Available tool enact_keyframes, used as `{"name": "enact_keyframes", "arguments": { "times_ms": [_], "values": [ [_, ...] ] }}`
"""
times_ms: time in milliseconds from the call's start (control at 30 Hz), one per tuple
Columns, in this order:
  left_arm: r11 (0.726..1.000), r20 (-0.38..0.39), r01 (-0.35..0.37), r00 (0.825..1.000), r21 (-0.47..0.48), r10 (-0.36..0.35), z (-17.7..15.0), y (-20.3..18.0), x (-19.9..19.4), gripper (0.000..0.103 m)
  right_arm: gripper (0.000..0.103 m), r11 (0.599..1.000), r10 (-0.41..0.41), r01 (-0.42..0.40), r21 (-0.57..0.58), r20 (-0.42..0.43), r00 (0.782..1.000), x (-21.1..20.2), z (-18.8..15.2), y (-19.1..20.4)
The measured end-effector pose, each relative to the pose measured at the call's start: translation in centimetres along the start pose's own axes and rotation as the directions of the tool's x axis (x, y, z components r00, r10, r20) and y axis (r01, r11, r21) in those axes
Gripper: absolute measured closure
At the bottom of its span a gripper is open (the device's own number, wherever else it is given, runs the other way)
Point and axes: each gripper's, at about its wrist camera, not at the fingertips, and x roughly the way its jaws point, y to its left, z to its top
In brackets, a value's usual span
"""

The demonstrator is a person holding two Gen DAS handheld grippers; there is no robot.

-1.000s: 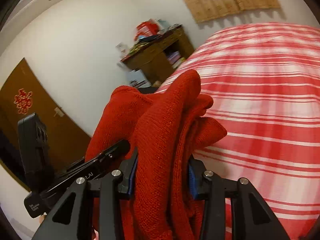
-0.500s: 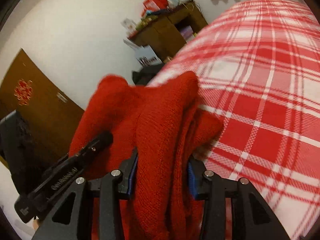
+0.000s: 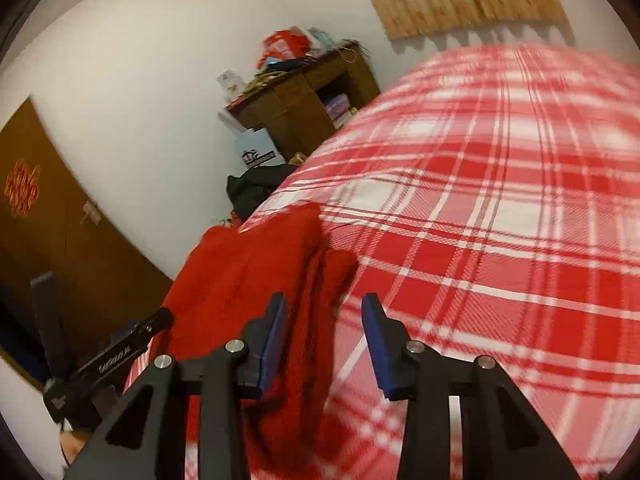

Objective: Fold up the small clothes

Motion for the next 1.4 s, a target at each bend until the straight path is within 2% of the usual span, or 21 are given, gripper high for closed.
{"name": "enact_keyframes", "arguments": {
  "times_ms": [100, 167, 333, 433, 500, 567, 700, 800, 900, 1033, 1133, 1300, 1400],
  "values": [
    [1.0, 0.016, 0.028, 0.999, 0.013, -0.028, -1.1, -0.2, -1.8, 0.023, 0.063, 0.986, -0.02, 0.026, -0.165, 0.037, 0.999, -2.3, -1.9, 3.5],
    [0.999, 0.02, 0.023, 1.0, 0.023, -0.023, -1.9, -0.7, -2.7, 0.023, 0.063, 0.97, -0.023, 0.028, -0.242, 0.022, 0.999, -2.3, -3.3, 5.6],
    [0.998, 0.011, 0.001, 1.0, 0.067, -0.002, -4.1, -2.1, -3.1, 0.023, 0.063, 0.967, -0.028, 0.007, -0.256, -0.077, 0.997, -0.4, -6.5, 5.9],
    [0.996, -0.032, -0.021, 0.999, 0.087, 0.024, -5.2, -2.6, -2.1, 0.023, 0.062, 0.976, -0.075, 0.025, -0.214, -0.226, 0.971, 3.0, -8.1, 4.5],
    [0.996, -0.077, -0.028, 0.996, 0.089, 0.035, -5.8, -2.7, -1.1, 0.023, 0.062, 0.982, -0.058, 0.02, -0.186, -0.199, 0.978, 2.9, -8.3, 3.8],
    [0.997, -0.093, -0.027, 0.995, 0.075, 0.034, -6.4, -2.7, -1.1, 0.022, 0.062, 0.984, -0.062, 0.026, -0.176, -0.205, 0.977, 2.3, -8.3, 3.7],
    [0.997, -0.075, -0.028, 0.997, 0.079, 0.034, -6.6, -2.9, -2.3, 0.023, 0.06, 0.988, -0.075, 0.046, -0.151, -0.194, 0.978, -0.8, -8.9, 3.2],
    [0.994, -0.052, -0.036, 0.998, 0.102, 0.041, -7.1, -3.6, -3.6, 0.022, 0.044, 0.991, -0.099, 0.079, -0.109, -0.191, 0.977, -3.1, -10.0, 2.4],
    [0.993, -0.046, -0.02, 0.999, 0.119, 0.026, -8.1, -4.3, -4.8, 0.017, 0.044, 0.993, -0.108, 0.099, -0.07, -0.152, 0.982, -6.3, -11.4, 1.3],
    [0.982, -0.025, -0.01, 1.0, 0.187, 0.015, -9.6, -6.0, -6.6, 0.013, 0.044, 0.985, -0.168, 0.164, -0.054, -0.087, 0.982, -10.2, -12.4, 0.0],
    [0.973, -0.015, -0.006, 1.0, 0.23, 0.01, -10.7, -7.3, -7.8, 0.003, 0.044, 0.977, -0.215, 0.213, -0.028, -0.044, 0.976, -12.9, -12.9, -0.8],
    [0.961, -0.006, 0.045, 0.999, 0.272, -0.045, -11.8, -9.1, -10.0, 0.003, 0.044, 0.956, -0.291, 0.292, -0.014, 0.026, 0.956, -17.2, -12.9, -1.2],
    [0.956, -0.004, 0.095, 0.995, 0.277, -0.097, -12.1, -9.9, -11.6, 0.003, 0.044, 0.951, -0.306, 0.308, -0.01, 0.067, 0.95, -18.9, -12.8, -0.8]
  ]
}}
